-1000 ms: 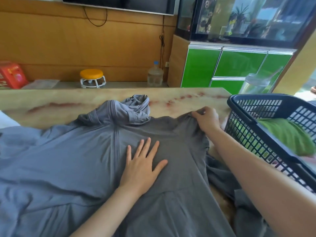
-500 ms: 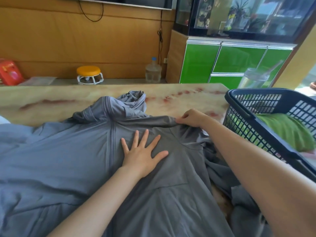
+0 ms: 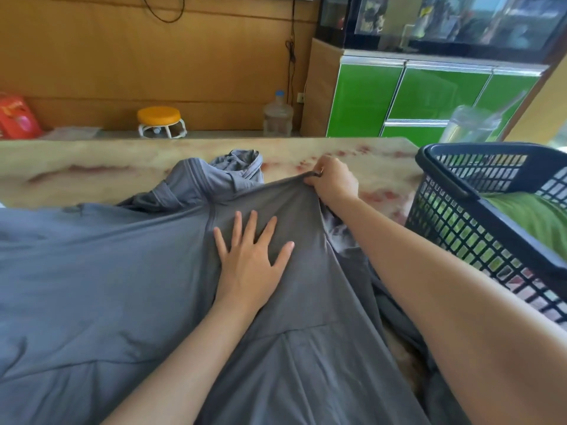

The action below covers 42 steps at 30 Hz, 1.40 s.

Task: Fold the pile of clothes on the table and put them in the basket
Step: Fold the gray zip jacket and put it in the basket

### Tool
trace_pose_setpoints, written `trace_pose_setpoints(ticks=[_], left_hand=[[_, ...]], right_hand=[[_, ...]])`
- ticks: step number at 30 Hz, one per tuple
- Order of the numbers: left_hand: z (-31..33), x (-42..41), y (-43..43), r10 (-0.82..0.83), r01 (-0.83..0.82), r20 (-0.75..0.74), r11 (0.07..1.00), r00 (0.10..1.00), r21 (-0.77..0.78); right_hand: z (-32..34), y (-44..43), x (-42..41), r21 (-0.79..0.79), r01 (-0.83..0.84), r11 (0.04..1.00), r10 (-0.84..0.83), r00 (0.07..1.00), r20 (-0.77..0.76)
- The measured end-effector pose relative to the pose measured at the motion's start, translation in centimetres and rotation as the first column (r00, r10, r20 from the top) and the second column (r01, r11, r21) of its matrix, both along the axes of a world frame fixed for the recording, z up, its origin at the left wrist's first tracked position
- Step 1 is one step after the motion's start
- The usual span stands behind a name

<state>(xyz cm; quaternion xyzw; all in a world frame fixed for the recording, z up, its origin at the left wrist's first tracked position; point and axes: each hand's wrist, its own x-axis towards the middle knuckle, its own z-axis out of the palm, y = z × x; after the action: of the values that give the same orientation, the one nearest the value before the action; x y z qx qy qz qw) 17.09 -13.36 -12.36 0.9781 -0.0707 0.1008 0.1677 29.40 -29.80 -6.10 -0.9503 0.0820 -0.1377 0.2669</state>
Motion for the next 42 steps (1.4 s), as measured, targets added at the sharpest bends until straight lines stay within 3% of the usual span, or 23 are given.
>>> trace_pose_setpoints(ticks=[3, 5, 11, 15, 20, 24, 27, 30, 33, 35, 39, 42], left_hand=[[-0.4, 0.2, -0.1, 0.004, 0.003, -0.081, 0.996, 0.997, 0.085], [-0.4, 0.3, -0.2, 0.009, 0.006, -0.114, 0.992, 0.993, 0.124], [-0.5, 0.5, 0.0, 0.006, 0.011, -0.128, 0.991, 0.992, 0.131], [-0.1, 0.8, 0.1, -0.015, 0.038, -0.178, 0.992, 0.984, 0.124], [1.8, 0.0, 0.6, -0.099, 0.125, -0.377, 0.991, 0.921, 0.046], [3.1, -5.4, -1.0, -0.184, 0.187, -0.192, 0.982, 0.964, -0.006], [3.5, -10.8, -2.4, -0.300, 0.304, -0.202, 0.953, 0.932, -0.014], [2.2, -14.1, -2.0, -0.332, 0.366, -0.267, 0.926, 0.905, 0.090], [0.5, -14.6, -0.8, -0.338, 0.376, -0.188, 0.897, 0.922, 0.233], [0.8, -15.0, -0.4, -0.295, 0.355, -0.241, 0.896, 0.925, 0.267], [2.2, -13.8, 1.9, -0.175, 0.203, -0.117, 0.933, 0.978, 0.297], [1.4, -12.9, 5.9, -0.017, 0.059, -0.140, 0.951, 0.990, 0.303]], right_hand=[[-1.7, -0.2, 0.1, -0.167, -0.056, 0.984, 0.025, 0.983, -0.184], [-2.0, -0.7, -0.1, -0.122, -0.076, 0.990, 0.046, 0.972, -0.231], [0.6, -1.6, -9.4, -0.040, -0.143, 0.989, 0.143, 0.990, 0.004], [-0.5, -2.7, -20.7, -0.240, -0.138, 0.961, 0.136, 0.990, -0.023], [-2.3, -4.3, -25.9, -0.217, -0.021, 0.976, 0.015, 0.999, -0.029], [-2.0, -4.3, -24.6, -0.249, 0.096, 0.964, -0.109, 0.993, -0.039], [-1.4, -3.1, -23.3, -0.306, 0.060, 0.950, -0.079, 0.996, -0.049], [-1.0, -3.2, -22.6, -0.470, 0.019, 0.882, -0.043, 0.998, -0.041], [-0.8, -4.3, -22.5, -0.545, 0.049, 0.837, -0.071, 0.997, -0.019], [-1.0, -4.1, -22.9, -0.575, 0.018, 0.818, -0.062, 0.997, -0.056], [-0.7, -3.4, -23.1, -0.443, -0.052, 0.895, 0.055, 0.998, -0.006], [-0.7, -2.1, -23.3, -0.318, -0.298, 0.900, 0.226, 0.943, -0.242]])
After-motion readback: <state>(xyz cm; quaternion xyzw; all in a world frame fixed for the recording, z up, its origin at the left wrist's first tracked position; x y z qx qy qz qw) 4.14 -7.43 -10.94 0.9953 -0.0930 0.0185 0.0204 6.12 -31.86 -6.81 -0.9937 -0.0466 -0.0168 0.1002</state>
